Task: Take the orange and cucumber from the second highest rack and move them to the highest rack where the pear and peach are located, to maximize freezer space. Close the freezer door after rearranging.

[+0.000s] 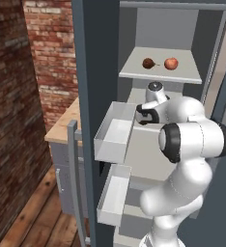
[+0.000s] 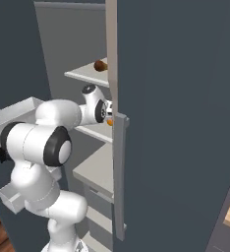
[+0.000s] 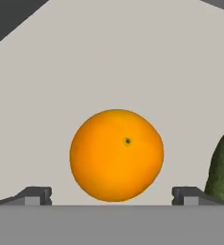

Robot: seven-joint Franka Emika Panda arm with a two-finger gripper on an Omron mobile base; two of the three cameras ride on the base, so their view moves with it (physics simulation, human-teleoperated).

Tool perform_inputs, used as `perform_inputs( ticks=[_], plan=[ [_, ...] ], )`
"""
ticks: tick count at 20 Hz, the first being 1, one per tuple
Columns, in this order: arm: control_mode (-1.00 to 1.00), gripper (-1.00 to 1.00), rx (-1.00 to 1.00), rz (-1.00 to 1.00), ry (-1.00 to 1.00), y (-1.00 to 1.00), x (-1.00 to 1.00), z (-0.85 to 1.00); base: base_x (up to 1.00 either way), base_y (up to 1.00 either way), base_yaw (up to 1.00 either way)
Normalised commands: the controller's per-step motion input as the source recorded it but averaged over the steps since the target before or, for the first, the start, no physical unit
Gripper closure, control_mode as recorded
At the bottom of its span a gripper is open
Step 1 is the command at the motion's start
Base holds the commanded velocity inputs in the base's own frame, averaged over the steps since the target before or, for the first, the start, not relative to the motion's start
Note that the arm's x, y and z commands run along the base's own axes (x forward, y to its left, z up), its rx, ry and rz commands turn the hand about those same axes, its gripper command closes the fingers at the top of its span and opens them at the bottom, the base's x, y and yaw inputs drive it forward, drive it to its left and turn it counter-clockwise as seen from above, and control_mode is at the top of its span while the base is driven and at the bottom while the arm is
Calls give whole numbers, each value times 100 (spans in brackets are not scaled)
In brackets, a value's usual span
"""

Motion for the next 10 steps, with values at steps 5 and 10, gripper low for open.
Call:
perform_inputs(
  ticks=[5,10],
  plan=[
    [-100,-100,0,0,0,-3,33,-10,0,0,0],
    [-100,-100,0,0,1,-9,13,-13,0,0,0]
  ],
)
